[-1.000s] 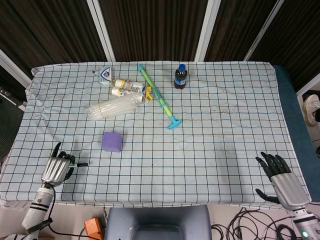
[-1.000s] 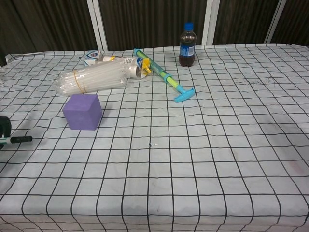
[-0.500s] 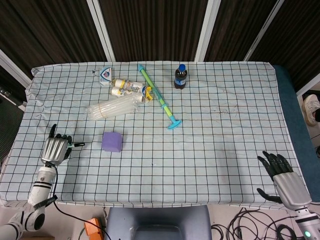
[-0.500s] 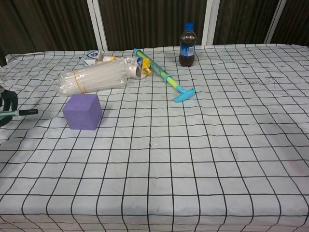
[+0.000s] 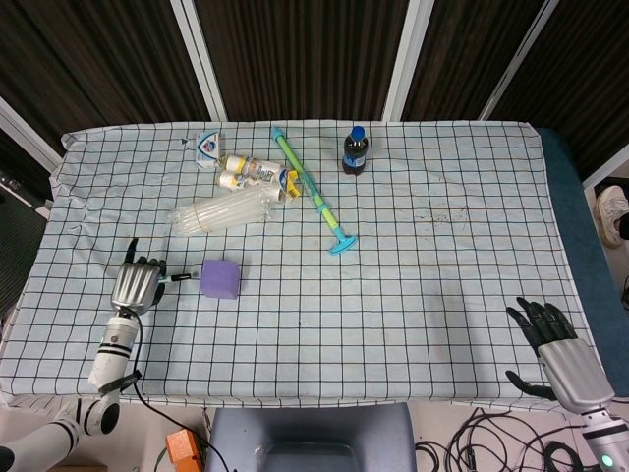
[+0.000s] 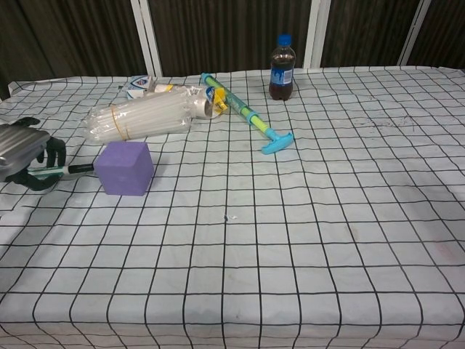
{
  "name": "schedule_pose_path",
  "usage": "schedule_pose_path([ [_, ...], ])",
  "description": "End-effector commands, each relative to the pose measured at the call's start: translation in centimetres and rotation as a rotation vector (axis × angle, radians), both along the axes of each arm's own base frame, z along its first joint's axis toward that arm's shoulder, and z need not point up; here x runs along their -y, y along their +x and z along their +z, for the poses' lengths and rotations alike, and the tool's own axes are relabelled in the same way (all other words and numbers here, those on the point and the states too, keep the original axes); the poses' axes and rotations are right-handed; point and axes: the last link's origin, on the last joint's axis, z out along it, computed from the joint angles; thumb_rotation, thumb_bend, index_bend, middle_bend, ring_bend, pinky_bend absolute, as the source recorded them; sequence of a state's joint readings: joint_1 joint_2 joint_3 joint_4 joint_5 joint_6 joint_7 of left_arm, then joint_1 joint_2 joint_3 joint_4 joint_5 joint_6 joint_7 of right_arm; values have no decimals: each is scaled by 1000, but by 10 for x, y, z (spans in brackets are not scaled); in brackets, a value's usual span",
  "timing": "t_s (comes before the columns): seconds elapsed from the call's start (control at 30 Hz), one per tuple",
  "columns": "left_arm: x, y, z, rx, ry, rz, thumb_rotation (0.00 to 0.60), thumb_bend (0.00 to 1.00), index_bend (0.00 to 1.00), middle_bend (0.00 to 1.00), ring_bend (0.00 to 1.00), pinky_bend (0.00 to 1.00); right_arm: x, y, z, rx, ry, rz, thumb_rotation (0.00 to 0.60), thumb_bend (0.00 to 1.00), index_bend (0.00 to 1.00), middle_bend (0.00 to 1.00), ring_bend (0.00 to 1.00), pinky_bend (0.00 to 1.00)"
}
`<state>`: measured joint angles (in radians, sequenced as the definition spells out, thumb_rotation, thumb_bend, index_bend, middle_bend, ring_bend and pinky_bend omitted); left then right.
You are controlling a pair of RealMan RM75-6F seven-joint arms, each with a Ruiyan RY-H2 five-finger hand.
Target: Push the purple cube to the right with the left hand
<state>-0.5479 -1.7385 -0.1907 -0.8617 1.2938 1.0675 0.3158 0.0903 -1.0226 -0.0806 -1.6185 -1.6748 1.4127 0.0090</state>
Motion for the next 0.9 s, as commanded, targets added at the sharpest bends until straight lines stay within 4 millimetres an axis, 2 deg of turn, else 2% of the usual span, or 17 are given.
schedule_pose_path([
  [0.03,0,18,-10,22,-1,-26,600,462,803,814,440,74,0,0,0,1,2,0,600,370,0,0,0,0],
  [0.43,10,85,-51,14,-20,-90,600,462,806,816,440,81,-3,0,11,37,-9,11,600,370,0,0,0,0],
  [0.9,20,155,-100,51,-40,-140,600,460,808,838,459,93,-4,-3,23,81,-22,15,600,370,0,0,0,0],
])
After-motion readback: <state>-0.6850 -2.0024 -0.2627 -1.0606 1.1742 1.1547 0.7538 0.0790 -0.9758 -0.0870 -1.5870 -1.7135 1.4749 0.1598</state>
